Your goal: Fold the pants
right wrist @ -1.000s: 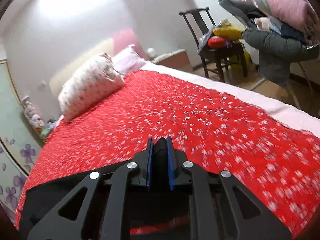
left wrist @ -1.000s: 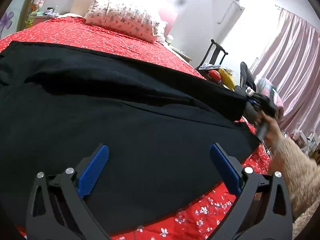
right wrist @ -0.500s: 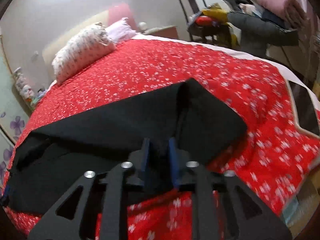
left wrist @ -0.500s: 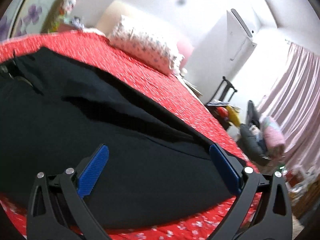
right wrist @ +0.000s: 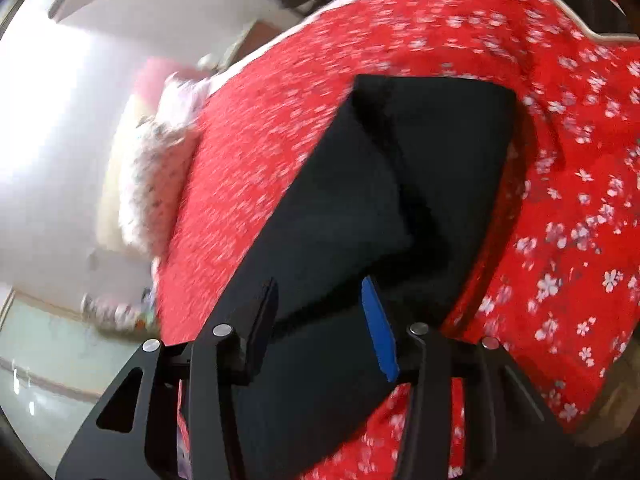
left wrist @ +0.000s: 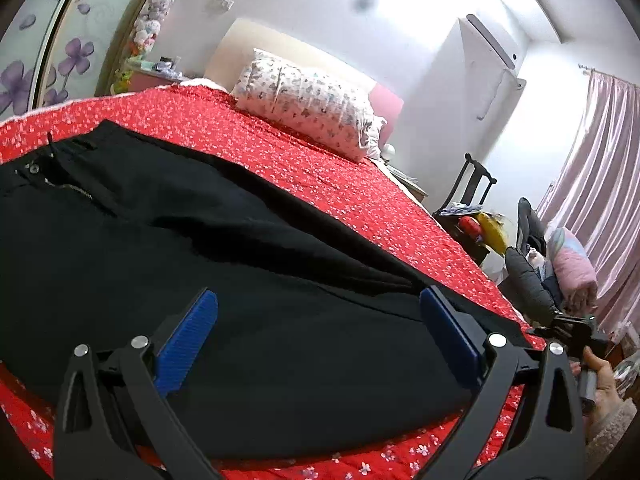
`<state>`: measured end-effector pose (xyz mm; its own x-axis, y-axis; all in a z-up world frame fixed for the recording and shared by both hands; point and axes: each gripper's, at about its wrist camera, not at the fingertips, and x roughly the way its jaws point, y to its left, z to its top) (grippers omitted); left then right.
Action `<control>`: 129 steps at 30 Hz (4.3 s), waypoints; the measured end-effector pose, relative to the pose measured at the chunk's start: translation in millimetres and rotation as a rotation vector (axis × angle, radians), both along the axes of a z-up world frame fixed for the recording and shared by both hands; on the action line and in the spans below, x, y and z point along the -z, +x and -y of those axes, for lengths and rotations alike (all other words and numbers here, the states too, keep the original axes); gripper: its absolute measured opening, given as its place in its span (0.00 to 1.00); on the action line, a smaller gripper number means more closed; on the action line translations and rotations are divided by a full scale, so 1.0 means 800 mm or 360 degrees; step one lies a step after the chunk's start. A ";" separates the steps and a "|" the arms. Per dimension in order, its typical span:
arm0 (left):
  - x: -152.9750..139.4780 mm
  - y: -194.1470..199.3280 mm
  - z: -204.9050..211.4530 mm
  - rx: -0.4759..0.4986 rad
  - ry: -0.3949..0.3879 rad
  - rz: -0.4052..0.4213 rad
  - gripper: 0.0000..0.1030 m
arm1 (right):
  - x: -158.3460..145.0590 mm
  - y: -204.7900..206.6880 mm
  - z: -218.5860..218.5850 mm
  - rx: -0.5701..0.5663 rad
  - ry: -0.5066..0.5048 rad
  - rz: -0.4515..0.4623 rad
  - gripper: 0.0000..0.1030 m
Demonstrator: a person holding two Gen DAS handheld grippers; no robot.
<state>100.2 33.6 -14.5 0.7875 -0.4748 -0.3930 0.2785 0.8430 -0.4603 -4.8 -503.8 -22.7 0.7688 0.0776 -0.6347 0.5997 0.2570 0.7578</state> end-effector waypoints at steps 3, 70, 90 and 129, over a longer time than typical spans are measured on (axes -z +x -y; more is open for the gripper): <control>0.002 0.001 -0.001 -0.0002 -0.0007 -0.0021 0.98 | 0.019 0.003 0.000 0.0084 0.0125 -0.0088 0.44; -0.053 0.136 -0.075 -0.0191 -0.0112 -0.0390 0.98 | 0.072 0.074 -0.154 -0.0101 0.0332 0.0532 0.04; 0.032 0.445 -0.102 -0.0722 0.0056 -0.1155 0.22 | 0.051 0.084 -0.152 -0.0296 0.0117 0.0445 0.04; 0.014 0.000 -0.229 -0.1038 -0.0569 -0.0493 0.68 | 0.011 0.021 -0.137 -0.0278 -0.0229 0.0373 0.04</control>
<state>100.1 217.0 -26.1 0.8296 -0.0952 -0.5502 -0.4035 0.5790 -0.7085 12.3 -394.2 -31.7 0.8783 0.1434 -0.4562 0.3508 0.4550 0.8185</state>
